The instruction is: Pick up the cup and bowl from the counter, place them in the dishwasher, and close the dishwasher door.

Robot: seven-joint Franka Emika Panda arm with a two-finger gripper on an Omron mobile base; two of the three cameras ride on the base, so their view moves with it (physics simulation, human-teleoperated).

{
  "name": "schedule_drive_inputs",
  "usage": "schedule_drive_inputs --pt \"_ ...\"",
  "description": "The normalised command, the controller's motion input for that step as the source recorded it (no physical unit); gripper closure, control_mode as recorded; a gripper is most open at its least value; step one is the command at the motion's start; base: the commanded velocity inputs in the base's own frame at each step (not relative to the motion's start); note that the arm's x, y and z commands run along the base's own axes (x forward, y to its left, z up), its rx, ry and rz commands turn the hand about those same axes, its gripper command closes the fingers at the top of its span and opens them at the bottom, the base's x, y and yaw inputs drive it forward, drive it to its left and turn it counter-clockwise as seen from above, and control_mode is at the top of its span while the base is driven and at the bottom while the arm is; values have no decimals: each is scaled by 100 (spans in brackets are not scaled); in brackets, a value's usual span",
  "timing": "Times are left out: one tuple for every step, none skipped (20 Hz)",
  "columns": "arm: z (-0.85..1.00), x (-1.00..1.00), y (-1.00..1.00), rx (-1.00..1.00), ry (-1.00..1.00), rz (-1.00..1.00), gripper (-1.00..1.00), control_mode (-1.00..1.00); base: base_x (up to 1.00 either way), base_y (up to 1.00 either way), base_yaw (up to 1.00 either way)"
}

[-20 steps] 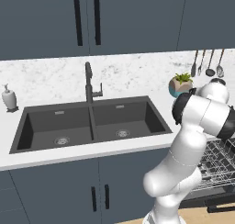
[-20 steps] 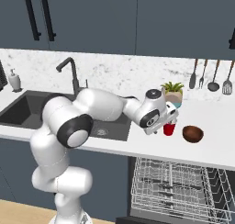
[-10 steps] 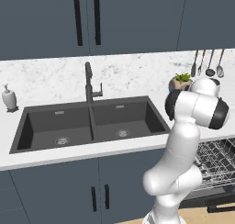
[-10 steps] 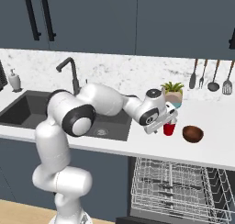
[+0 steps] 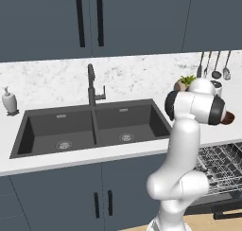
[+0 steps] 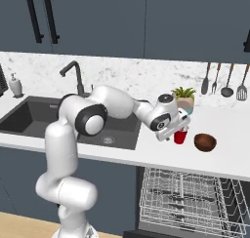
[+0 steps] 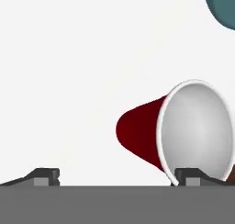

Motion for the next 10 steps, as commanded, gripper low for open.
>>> schedule_drive_inputs --pt "-14 36 -14 0 6 2 -100 -100 0 0 0" --pt "-18 36 -8 0 6 2 -100 -100 0 0 0" --pt "-17 39 -7 0 7 2 -100 -100 0 0 0" --pt "-16 36 -8 0 6 2 -100 -100 0 0 0" --pt "-16 28 -9 0 4 2 -100 -100 0 0 0" --pt "-20 16 -3 0 4 2 -100 -100 0 0 0" --pt "-23 0 -1 0 1 2 -100 -100 0 0 0" --pt "-25 0 0 0 1 2 -100 -100 0 0 0" --pt "-28 0 0 0 0 2 -100 -100 0 0 0" --pt "-34 0 0 0 0 2 100 -100 0 0 0"
